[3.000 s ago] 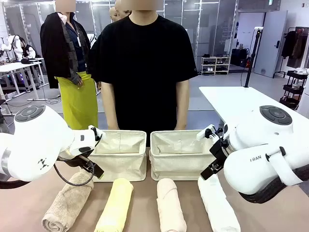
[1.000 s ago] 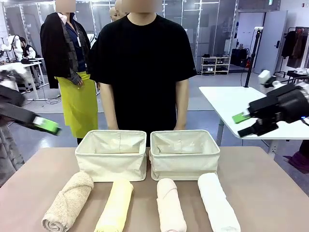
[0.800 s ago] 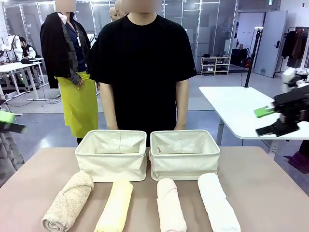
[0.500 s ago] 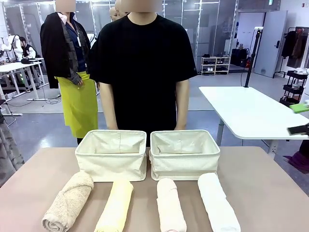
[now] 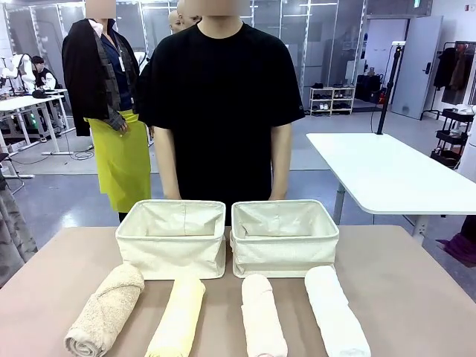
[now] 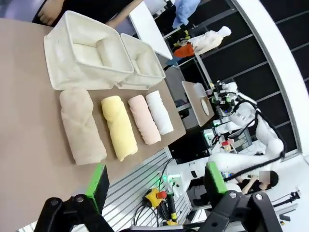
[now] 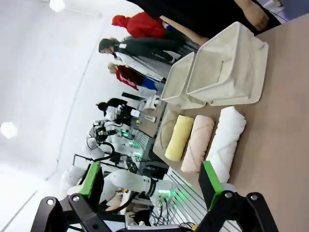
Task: Divide the towels into two baskets.
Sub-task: Pick up one hotel-folded towel and place it in the Fabric basket indicated by the person.
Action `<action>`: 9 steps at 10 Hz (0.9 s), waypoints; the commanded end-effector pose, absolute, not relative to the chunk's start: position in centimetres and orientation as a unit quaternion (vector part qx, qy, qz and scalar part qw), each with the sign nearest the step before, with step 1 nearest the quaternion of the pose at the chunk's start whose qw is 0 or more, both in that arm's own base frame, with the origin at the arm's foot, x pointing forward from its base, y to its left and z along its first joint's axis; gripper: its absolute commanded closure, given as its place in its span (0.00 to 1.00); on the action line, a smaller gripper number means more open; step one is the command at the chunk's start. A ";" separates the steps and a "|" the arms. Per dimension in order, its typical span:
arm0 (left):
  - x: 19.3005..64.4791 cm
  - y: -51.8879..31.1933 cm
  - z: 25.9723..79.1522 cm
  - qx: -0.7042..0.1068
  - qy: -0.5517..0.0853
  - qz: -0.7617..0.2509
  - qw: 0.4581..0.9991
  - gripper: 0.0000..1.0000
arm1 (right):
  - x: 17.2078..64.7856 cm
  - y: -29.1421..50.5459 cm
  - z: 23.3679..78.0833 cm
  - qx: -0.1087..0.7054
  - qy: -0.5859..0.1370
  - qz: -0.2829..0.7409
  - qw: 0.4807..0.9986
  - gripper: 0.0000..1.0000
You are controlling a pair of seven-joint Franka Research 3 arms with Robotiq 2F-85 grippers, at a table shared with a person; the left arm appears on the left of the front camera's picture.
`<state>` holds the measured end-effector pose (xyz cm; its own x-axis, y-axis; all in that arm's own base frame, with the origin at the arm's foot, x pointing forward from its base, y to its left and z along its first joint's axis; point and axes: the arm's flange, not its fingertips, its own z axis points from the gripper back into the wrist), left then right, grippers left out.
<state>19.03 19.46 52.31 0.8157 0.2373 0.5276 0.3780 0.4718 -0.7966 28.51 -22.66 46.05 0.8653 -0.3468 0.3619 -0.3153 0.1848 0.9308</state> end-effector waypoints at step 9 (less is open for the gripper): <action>18.8 20.8 52.1 -0.505 -0.296 -0.027 0.811 0.00 | 27.3 -27.4 45.1 0.631 -0.277 -0.036 0.724 0.00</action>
